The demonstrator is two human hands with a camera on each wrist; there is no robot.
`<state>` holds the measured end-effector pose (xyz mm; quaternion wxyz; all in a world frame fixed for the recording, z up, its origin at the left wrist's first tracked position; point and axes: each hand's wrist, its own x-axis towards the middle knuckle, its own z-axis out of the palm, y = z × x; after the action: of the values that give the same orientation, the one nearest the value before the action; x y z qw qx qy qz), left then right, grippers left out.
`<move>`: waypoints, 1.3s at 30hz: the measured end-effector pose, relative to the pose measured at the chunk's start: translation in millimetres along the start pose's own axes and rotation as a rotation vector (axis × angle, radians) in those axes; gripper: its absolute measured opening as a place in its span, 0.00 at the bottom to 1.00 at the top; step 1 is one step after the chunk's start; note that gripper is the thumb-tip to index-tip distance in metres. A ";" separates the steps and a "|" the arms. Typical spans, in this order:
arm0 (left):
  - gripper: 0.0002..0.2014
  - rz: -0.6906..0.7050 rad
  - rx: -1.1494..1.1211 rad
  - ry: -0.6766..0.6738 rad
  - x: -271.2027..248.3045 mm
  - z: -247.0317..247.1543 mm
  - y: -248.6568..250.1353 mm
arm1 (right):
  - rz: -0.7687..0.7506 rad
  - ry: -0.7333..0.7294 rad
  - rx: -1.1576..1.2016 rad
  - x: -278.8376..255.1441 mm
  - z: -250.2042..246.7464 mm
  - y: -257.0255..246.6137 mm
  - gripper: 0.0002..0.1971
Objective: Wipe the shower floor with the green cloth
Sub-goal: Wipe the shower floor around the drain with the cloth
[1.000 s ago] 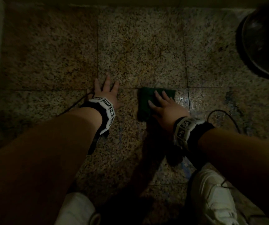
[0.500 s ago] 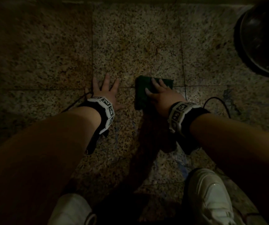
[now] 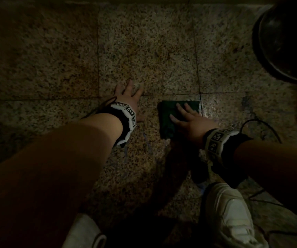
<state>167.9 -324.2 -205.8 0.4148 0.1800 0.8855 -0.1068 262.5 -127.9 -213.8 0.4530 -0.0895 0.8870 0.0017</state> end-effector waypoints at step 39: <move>0.53 -0.031 0.040 -0.034 19.3 7.9 -0.1 | 0.127 0.117 0.190 34.5 -38.1 29.2 0.28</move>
<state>161.9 -322.5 -225.7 0.4242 0.1727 0.8788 -0.1338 207.5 -107.8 -221.4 0.4059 0.0104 0.9120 -0.0591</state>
